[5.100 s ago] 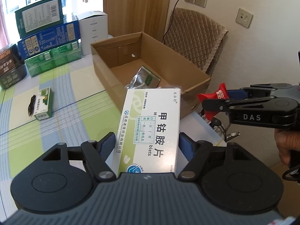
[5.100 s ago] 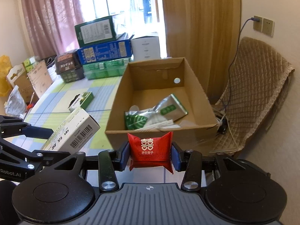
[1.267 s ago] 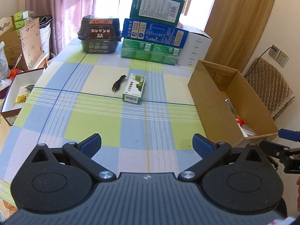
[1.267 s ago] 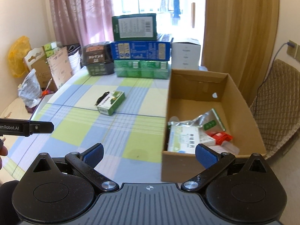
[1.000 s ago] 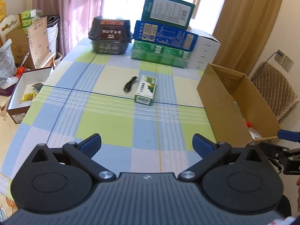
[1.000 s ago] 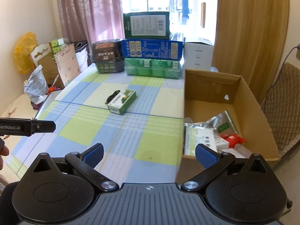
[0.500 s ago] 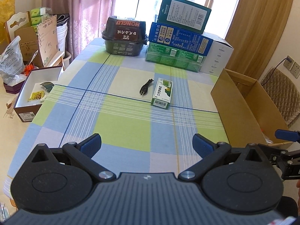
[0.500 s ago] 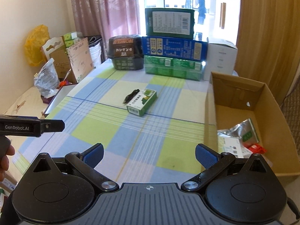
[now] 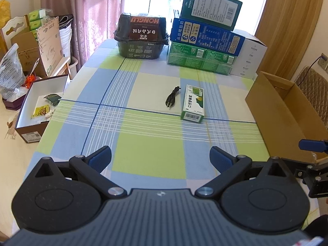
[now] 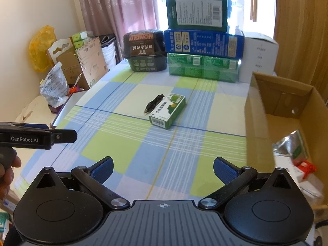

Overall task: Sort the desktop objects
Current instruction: 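Move both open tools back over the table toward the green box and cable, then grasp the green-and-white spray box with the right gripper while the left gripper grasps the black cable, then lift the spray box and black cable and carry both toward the cardboard box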

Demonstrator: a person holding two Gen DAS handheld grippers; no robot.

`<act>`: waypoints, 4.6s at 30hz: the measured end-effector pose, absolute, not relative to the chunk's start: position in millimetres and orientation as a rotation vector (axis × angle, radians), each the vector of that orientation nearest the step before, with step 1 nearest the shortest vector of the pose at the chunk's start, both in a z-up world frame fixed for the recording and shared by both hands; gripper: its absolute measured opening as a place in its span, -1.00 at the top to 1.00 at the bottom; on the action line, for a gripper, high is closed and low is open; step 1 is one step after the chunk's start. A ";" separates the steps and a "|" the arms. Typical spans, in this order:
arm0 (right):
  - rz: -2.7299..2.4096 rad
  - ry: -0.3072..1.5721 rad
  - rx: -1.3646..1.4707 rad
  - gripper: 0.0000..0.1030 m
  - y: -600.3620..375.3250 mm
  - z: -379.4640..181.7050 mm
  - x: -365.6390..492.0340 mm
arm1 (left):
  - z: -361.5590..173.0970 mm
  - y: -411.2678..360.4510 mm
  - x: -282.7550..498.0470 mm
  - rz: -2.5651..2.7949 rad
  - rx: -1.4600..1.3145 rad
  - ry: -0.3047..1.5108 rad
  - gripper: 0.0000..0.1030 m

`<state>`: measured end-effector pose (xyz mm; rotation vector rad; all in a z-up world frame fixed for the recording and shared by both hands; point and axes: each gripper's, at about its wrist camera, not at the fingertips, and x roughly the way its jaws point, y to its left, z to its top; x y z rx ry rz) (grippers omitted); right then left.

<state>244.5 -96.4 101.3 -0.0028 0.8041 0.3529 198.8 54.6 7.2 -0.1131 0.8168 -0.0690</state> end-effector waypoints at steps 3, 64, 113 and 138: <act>0.330 0.807 0.025 -0.96 -89.3 92.7 263.0 | -1.8 59.6 216.1 -0.064 -0.105 0.816 -0.95; 0.199 0.700 0.003 -0.03 -59.7 -31.5 439.3 | -106.8 70.0 390.8 -0.060 -0.017 0.758 -0.94; 0.199 0.677 -0.040 -0.02 -85.2 -37.8 442.9 | -129.4 2.6 405.0 -0.216 0.069 0.722 0.69; 0.193 0.672 0.045 -0.01 -101.8 16.8 324.0 | -82.6 8.0 313.3 -0.194 -0.036 0.746 0.69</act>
